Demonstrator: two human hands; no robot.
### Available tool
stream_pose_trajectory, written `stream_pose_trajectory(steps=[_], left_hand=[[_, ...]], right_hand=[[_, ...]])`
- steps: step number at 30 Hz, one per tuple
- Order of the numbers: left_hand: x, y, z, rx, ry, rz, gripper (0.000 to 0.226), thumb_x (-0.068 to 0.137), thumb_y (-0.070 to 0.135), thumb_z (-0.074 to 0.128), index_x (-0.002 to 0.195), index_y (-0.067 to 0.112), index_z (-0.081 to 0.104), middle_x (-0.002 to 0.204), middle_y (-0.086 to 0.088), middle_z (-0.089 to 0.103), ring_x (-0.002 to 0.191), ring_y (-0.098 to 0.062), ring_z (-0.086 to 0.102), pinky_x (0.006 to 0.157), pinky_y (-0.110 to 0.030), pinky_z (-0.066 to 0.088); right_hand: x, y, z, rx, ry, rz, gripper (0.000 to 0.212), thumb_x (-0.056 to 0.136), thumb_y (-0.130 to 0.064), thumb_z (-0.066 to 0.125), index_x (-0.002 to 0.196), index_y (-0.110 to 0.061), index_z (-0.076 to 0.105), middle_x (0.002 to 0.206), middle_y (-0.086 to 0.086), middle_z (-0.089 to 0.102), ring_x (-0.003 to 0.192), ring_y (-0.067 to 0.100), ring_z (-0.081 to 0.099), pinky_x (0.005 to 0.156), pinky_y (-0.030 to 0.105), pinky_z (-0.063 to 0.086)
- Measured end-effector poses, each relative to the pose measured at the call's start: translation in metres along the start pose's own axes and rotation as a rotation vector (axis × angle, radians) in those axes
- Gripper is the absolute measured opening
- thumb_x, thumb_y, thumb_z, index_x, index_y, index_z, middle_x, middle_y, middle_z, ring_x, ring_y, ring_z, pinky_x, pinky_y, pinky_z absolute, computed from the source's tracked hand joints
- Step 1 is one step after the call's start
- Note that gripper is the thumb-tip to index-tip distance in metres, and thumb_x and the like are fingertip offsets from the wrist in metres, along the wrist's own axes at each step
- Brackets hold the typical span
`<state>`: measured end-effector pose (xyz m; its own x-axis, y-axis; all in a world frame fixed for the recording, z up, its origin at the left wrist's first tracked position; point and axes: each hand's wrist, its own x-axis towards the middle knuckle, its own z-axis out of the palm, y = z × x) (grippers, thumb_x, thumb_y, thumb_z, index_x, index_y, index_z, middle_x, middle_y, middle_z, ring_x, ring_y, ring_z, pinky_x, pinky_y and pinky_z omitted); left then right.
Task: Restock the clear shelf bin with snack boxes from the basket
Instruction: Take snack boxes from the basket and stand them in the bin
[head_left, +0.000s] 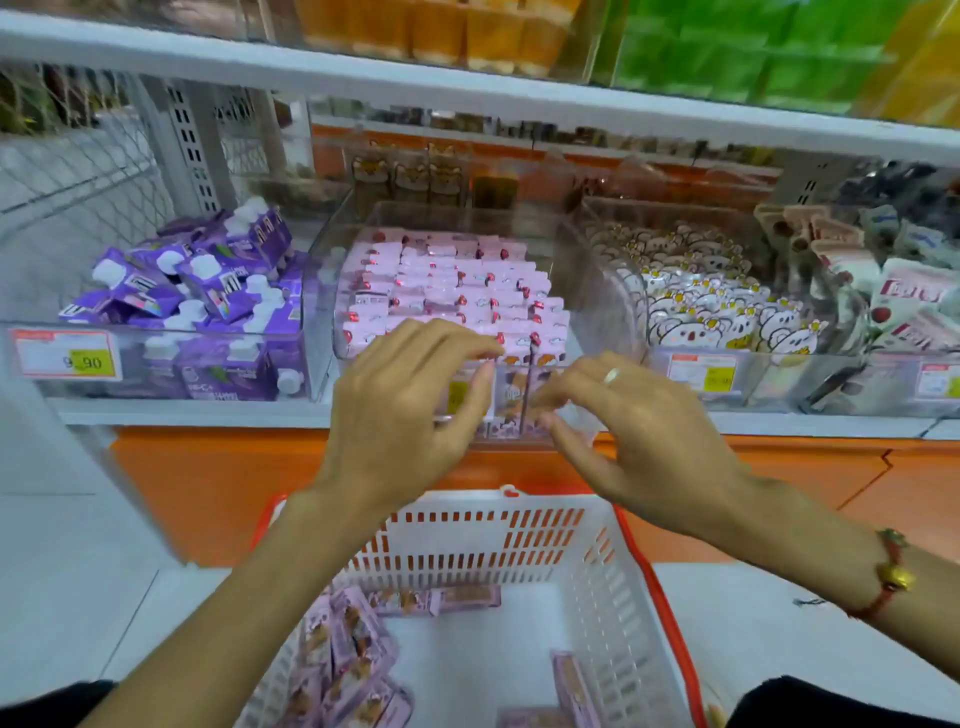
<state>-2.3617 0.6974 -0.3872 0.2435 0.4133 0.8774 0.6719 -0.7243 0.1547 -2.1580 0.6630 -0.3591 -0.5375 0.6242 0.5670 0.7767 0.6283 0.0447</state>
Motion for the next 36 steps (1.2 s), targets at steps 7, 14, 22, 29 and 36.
stream_pose_trajectory(steps=[7,14,22,29,36], left_hand=[[-0.166,-0.001,0.036,-0.012,-0.343,-0.64,0.016,0.091,0.025,0.055,0.091,0.016,0.068,0.085,0.004,0.067,0.071,-0.012,0.06,0.056,-0.017,0.046],[-0.299,-0.025,0.046,-0.133,-0.73,-1.31,0.008,0.086,0.018,0.062,0.085,0.012,0.058,0.079,-0.007,0.062,0.055,-0.007,0.054,0.055,-0.028,0.047],[-0.325,-0.051,0.068,0.131,-1.176,-1.124,0.039,0.086,0.042,0.062,0.103,0.007,0.063,0.105,-0.015,0.06,0.105,-0.032,0.054,0.09,-0.041,0.044],[-0.317,-0.042,0.078,-0.127,-0.876,-1.189,0.016,0.092,0.026,0.057,0.094,0.014,0.047,0.081,0.001,0.055,0.078,-0.018,0.055,0.063,-0.029,0.039],[-0.261,-0.041,0.072,-0.74,-0.94,-1.561,0.041,0.079,0.049,0.066,0.112,0.029,0.053,0.11,0.014,0.056,0.102,-0.005,0.054,0.077,-0.018,0.042]], right_hand=[[-0.081,0.003,0.143,-0.121,-1.082,0.105,0.034,0.097,-0.021,0.043,0.128,-0.011,0.052,0.132,0.008,0.057,0.111,0.028,0.059,0.09,0.033,0.048],[-0.194,-0.042,0.275,0.331,-1.218,0.702,0.06,0.099,-0.034,0.042,0.151,-0.016,0.017,0.156,0.005,0.024,0.141,0.021,0.026,0.113,0.032,0.024],[-0.248,-0.05,0.289,0.307,-1.152,0.639,0.044,0.077,-0.043,0.066,0.115,-0.02,0.058,0.125,0.003,0.05,0.119,0.017,0.046,0.1,0.029,0.026],[-0.249,-0.048,0.286,0.547,-1.015,0.961,0.026,0.088,-0.034,0.063,0.093,-0.01,0.057,0.089,0.007,0.062,0.084,0.021,0.059,0.07,0.023,0.035],[-0.179,-0.031,0.252,1.46,-0.592,1.703,0.047,0.094,-0.05,0.044,0.103,-0.01,0.066,0.086,0.008,0.074,0.072,0.018,0.07,0.067,0.032,0.057]])
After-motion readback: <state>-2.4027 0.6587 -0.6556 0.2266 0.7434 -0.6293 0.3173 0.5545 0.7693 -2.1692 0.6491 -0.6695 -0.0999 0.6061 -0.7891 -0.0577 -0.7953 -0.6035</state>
